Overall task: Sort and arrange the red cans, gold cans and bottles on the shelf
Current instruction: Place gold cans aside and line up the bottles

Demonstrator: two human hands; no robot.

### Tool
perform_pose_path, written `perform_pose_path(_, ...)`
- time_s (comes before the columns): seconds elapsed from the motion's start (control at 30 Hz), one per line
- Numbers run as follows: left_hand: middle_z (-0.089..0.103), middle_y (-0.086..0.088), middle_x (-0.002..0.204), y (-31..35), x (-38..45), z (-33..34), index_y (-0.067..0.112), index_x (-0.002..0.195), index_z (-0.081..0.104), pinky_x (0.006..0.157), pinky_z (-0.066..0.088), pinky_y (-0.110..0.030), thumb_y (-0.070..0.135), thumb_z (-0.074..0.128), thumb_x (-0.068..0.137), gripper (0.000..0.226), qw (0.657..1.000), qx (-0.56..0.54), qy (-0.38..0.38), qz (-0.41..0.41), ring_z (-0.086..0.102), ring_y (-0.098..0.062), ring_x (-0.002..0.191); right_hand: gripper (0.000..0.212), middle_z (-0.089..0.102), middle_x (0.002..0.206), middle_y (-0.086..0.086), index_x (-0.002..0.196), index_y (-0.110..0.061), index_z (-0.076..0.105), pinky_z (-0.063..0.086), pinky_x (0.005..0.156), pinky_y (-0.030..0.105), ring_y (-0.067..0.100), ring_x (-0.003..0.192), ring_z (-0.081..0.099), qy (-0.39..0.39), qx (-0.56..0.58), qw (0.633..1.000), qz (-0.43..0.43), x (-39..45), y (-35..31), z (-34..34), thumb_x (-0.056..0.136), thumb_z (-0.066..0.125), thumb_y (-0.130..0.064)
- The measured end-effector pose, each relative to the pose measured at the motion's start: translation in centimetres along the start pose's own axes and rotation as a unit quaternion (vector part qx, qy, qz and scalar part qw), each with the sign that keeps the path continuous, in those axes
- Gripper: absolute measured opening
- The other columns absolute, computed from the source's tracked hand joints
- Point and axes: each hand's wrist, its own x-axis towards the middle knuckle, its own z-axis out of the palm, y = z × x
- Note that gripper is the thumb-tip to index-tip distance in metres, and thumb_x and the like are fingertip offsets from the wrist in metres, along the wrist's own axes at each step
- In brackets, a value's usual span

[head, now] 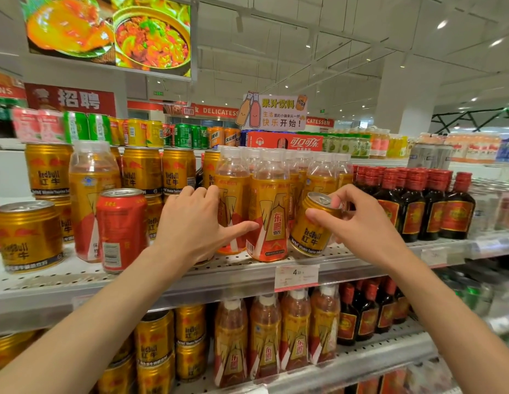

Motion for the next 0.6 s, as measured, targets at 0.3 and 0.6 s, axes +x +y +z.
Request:
perform_pose_path(0.3, 0.061, -0.001, 0.117, -1.7, -2.5, -1.0, 0.015, 0.115, 0.062, 0.096, 0.048, -0.037, 0.054, 0.053, 0.092, 0.046, 0.981, -0.145, 0.083, 0.101, 0.053, -0.019, 0.113, 0.041, 0.072, 0.095, -0.001, 0.079, -0.019, 0.048, 0.048, 0.053, 0.026, 0.005, 0.045, 0.051, -0.037, 0.132, 0.99, 0.03, -1.8, -1.4, -0.1, 0.08, 0.077, -0.048)
perform_pose_path(0.6, 0.067, 0.009, 0.107, -1.8, -8.6, -3.3, 0.017, 0.113, 0.066, 0.085, 0.052, -0.03, 0.053, 0.059, 0.094, 0.042, 0.953, -0.269, 0.04, 0.134, 0.061, -0.01, 0.103, 0.038, 0.065, 0.067, -0.007, 0.084, -0.009, 0.05, 0.04, 0.039, 0.019, 0.011, 0.041, 0.049, -0.085, 0.276, 0.955, 0.069, -4.0, -3.4, 4.3, 0.084, 0.075, -0.038)
